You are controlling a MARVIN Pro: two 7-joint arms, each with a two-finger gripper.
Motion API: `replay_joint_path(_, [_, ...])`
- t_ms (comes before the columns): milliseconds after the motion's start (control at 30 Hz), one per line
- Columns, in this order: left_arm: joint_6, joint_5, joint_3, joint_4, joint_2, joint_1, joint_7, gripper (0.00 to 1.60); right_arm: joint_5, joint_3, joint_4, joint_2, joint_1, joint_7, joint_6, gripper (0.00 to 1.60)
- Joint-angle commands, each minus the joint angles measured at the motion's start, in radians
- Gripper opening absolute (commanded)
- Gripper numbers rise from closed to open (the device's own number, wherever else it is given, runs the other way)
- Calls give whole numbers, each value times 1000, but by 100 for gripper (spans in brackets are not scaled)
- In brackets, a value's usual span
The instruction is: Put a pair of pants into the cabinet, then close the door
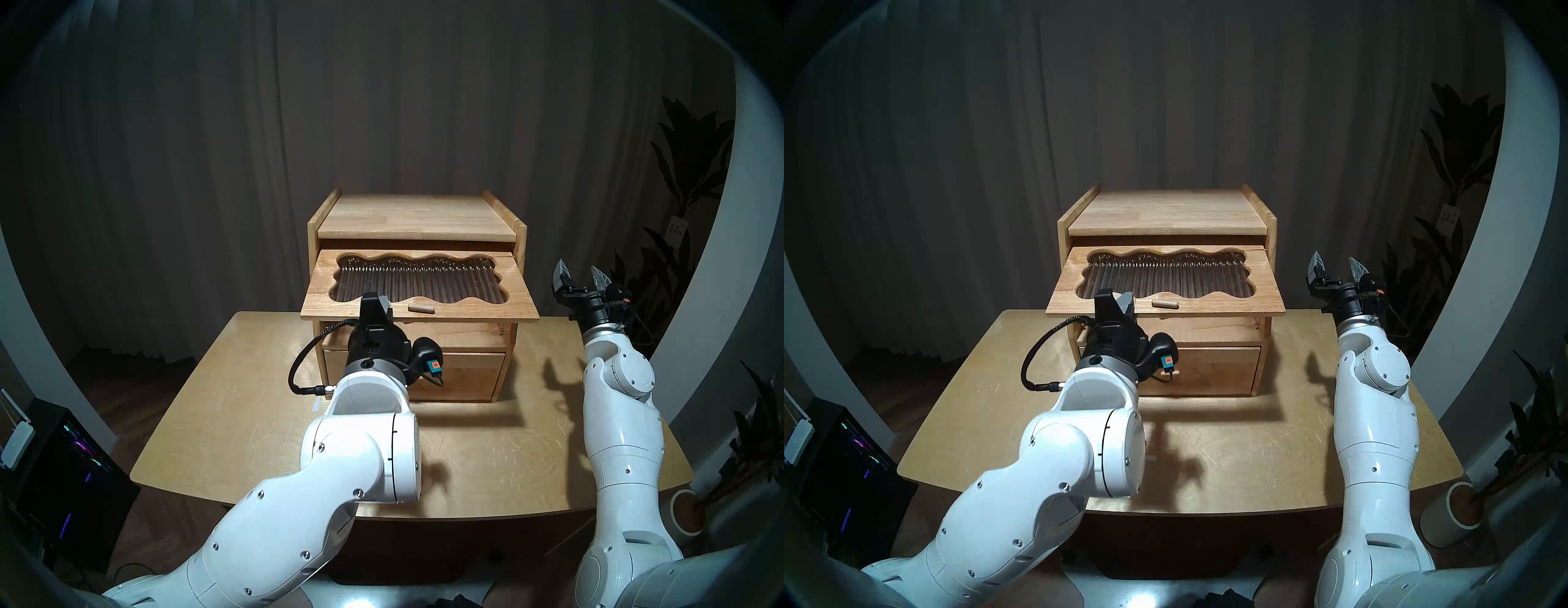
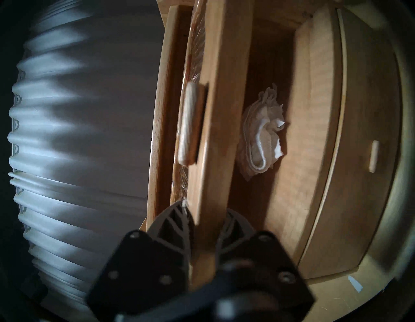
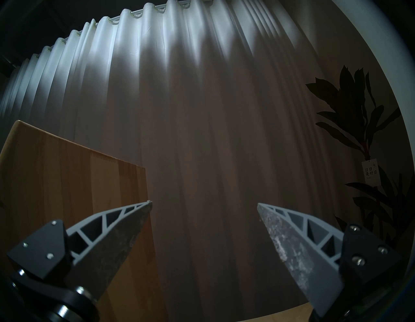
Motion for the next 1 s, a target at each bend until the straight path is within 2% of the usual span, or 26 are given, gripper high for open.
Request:
replay_joint_path(0, [-24,-104,-23,-83,83,99,-81,160,-1,-1,-21,3,9,1,-9,160])
replay_joint_path(67, [-18,-133,-55,-106,109,119,-77,160,0,-1,-21,3,9,1,-10,160])
replay_joint_path(100, [7,-119,-75,-109,115,132,-41,160,0,-1,-21,3,9,1,-10,160])
replay_joint_path(400, [-22,-190,-110,-121,129,168,14,160,1,-3,-22,4,8,-1,-11,160])
replay_joint_path(433, [-52,-298,-171,-137,125,177,21,160,1,-3,-22,5,8,-1,-11,160])
replay_joint_path(467, [-27,-299,-198,-133,111,176,34,160,1,-3,-21,5,9,-1,-10,160])
replay_joint_path(500, [-12,-308,-229,-133,101,162,21,160,2,-3,-20,5,9,-1,-10,160])
replay_joint_path(533, [19,-306,-213,-130,107,132,30,160,2,-3,-19,6,10,-1,-9,160])
replay_joint_path(567, [-17,-318,-257,-140,95,138,36,160,3,-4,-17,6,10,-1,-8,160])
replay_joint_path(600, [-1,-332,-254,-140,105,120,38,160,3,-4,-17,6,10,-1,-8,160])
replay_joint_path(767, [4,-373,-333,-132,104,53,67,160,5,-5,-13,8,11,-2,-7,160])
replay_joint_path(833, [19,-387,-345,-139,99,42,82,160,5,-5,-11,8,11,-2,-6,160])
replay_joint_path(933, [20,-421,-429,-136,93,-3,82,160,6,-6,-9,10,11,-3,-6,160])
replay_joint_path(967, [26,-416,-414,-142,99,6,96,160,7,-6,-9,10,11,-3,-6,160])
